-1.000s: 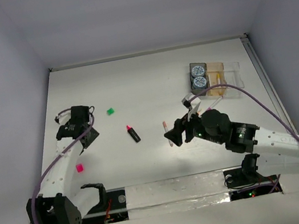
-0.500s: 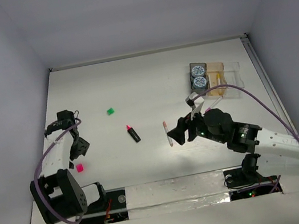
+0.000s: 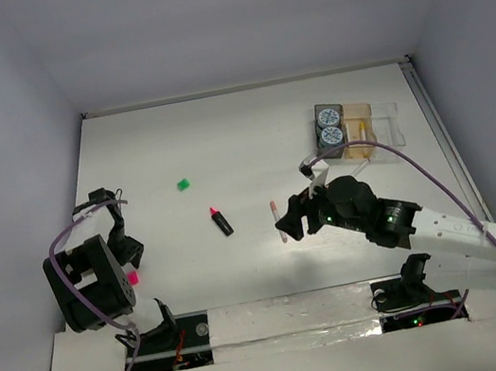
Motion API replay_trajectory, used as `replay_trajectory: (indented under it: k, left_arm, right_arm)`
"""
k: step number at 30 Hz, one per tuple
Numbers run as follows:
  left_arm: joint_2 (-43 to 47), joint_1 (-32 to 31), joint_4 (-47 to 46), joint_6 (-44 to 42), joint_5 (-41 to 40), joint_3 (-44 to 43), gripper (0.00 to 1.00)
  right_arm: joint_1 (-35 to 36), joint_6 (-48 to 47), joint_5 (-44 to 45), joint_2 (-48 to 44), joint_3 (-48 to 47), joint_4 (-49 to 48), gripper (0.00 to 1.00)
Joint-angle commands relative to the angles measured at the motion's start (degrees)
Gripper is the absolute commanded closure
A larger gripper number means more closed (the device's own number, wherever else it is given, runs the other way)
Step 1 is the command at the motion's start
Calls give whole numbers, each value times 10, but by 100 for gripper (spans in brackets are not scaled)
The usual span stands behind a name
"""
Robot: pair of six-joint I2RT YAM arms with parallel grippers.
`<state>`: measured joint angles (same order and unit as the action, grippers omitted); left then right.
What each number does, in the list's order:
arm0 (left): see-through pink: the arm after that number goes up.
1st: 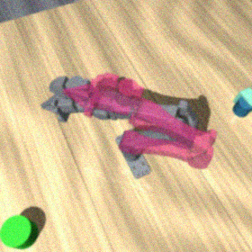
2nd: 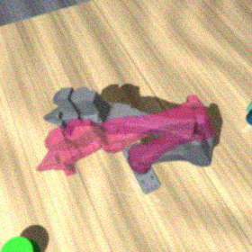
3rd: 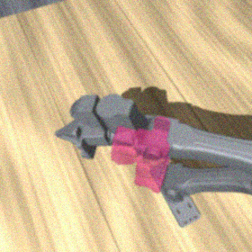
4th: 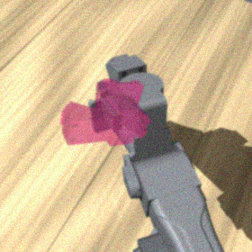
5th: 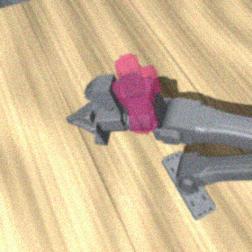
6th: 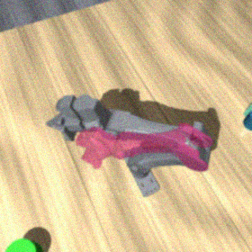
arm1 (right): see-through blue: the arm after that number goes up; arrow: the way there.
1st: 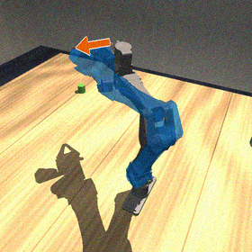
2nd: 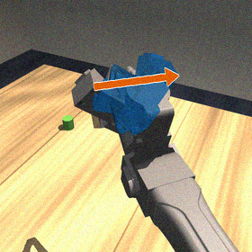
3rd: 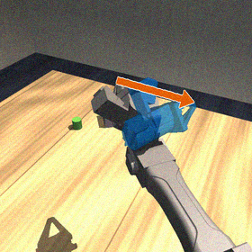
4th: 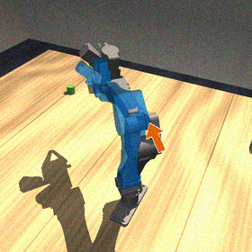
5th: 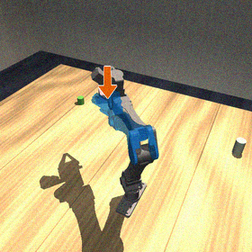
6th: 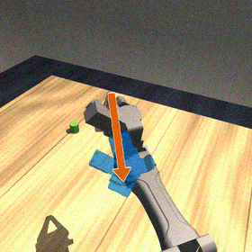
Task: Sort the stationery into containers
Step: Pick up the pen cap from the center of the board.
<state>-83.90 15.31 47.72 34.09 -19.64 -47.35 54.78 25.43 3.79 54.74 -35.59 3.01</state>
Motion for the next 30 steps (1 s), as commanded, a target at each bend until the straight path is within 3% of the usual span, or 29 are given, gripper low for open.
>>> replay_trajectory:
  k: [1, 3, 6, 10, 11, 13, 19, 23, 30]
  left_arm:
    - [-26, 2, -5, -18, 17, 2, 42]
    - [-53, 2, -6, -20, 20, 2, 43]
    - [-70, 2, -16, -25, 26, 3, 54]
    - [-80, 2, -24, -33, 31, 3, 73]
    - [-81, 2, -29, -35, 37, 2, 85]
    - [-82, 2, -35, -41, 48, 4, 98]
    - [-58, 2, -69, -53, 91, 7, 100]
    - [-66, -30, -123, -47, 134, 21, 100]
    - [-101, -150, -150, -20, 177, -36, 100]
  right_arm:
    - [-11, -6, -10, -12, 0, -24, 27]
    - [-11, -6, -12, -17, 1, -24, 27]
    - [-16, -8, -5, -24, 6, -41, 27]
    - [-16, -10, 8, -36, 9, -39, 27]
    - [-16, -10, 5, -38, 11, -40, 27]
    - [-21, -8, -1, -40, 12, -45, 27]
    - [-21, -6, -22, -31, 13, -55, 27]
    - [-21, -6, -32, -28, 11, -54, 28]
    - [-21, -5, -33, -26, 10, -56, 28]
